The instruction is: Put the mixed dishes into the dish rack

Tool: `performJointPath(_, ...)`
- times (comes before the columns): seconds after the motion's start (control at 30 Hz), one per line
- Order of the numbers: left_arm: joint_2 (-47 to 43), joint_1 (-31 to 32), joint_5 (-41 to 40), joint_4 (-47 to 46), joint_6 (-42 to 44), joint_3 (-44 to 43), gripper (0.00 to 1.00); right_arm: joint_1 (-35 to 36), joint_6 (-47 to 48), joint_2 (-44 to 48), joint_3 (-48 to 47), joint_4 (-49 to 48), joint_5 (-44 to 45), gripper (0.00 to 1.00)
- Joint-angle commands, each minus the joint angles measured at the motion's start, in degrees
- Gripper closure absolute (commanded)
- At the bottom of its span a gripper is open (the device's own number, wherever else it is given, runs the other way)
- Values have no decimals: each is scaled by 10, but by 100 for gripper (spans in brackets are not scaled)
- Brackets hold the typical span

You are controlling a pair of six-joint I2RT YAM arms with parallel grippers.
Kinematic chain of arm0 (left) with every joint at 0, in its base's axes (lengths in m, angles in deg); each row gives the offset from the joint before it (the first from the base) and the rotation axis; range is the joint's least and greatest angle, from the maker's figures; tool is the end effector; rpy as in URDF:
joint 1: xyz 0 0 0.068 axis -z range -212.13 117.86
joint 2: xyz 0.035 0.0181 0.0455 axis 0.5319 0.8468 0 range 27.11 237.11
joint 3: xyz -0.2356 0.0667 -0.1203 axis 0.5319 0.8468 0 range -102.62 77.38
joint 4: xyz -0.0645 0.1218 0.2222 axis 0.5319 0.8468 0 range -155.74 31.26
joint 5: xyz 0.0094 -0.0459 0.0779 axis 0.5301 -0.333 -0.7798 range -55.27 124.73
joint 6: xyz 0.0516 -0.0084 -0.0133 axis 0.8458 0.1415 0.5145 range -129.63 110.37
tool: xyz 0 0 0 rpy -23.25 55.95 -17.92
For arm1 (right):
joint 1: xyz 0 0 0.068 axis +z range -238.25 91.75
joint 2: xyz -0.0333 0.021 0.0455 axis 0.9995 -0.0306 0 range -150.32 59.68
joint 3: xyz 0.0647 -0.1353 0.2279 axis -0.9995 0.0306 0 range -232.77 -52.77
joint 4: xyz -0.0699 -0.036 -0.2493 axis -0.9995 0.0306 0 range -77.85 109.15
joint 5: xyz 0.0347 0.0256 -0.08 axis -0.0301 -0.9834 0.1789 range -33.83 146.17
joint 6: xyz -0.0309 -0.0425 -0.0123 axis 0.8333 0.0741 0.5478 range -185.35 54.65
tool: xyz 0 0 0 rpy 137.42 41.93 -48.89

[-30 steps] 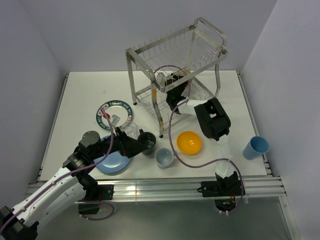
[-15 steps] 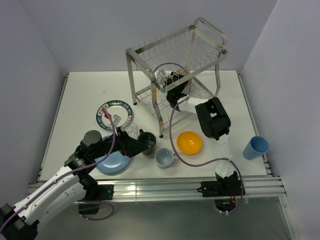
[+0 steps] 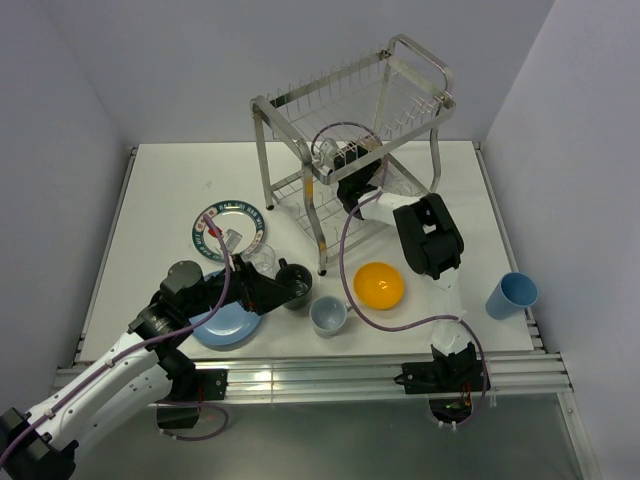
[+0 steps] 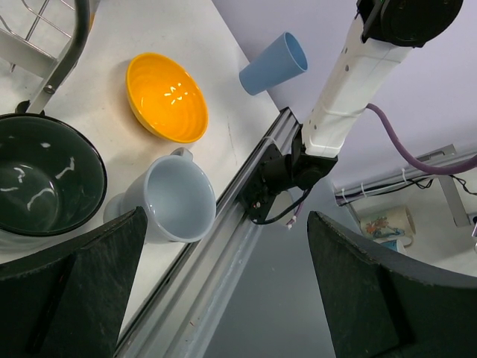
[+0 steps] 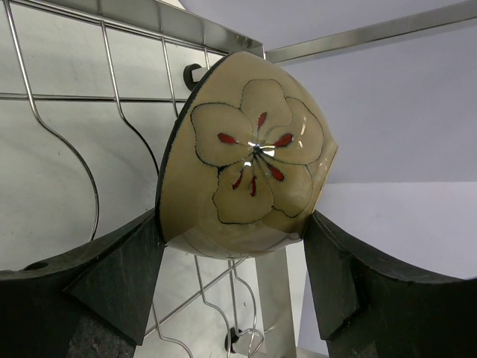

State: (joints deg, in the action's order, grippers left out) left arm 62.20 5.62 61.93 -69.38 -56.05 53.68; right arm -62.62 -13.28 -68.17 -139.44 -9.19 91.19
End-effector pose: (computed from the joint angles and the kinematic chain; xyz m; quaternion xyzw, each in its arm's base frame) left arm 0.1172 -0.1112 0.2614 0.0990 0.7417 -0.5600 0.3557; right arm 0.4622 0.1990 0.1708 -0.3549 0.7163 -0.3651 0.4772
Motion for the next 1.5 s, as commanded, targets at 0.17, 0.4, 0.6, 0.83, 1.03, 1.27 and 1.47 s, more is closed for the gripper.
performJointPath(0.17, -4, 1, 17, -34, -13, -2, 5, -8, -22, 45, -22, -27, 13, 49)
performJointPath(0.4, 2, 1, 20, -44, -15, -2, 5, -7, -17, 63, -10, -26, 12, 45)
performJointPath(0.6, 0, 1, 25, -49, -20, 1, 5, -6, -10, 76, 16, -39, 14, 44)
performJointPath(0.83, 0, 1, 27, -54, -25, 2, 5, -1, 2, 95, 52, -56, 11, 39)
performJointPath(1.03, -5, 2, 29, -61, -33, 11, 5, 1, 9, 103, 55, -57, 10, 36)
performJointPath(1.27, -7, 1, 29, -60, -34, 9, 5, 7, 20, 96, 29, -45, 5, 35)
performJointPath(1.47, -6, 1, 28, -60, -32, 12, 5, 13, 24, 88, 15, -41, 1, 1)
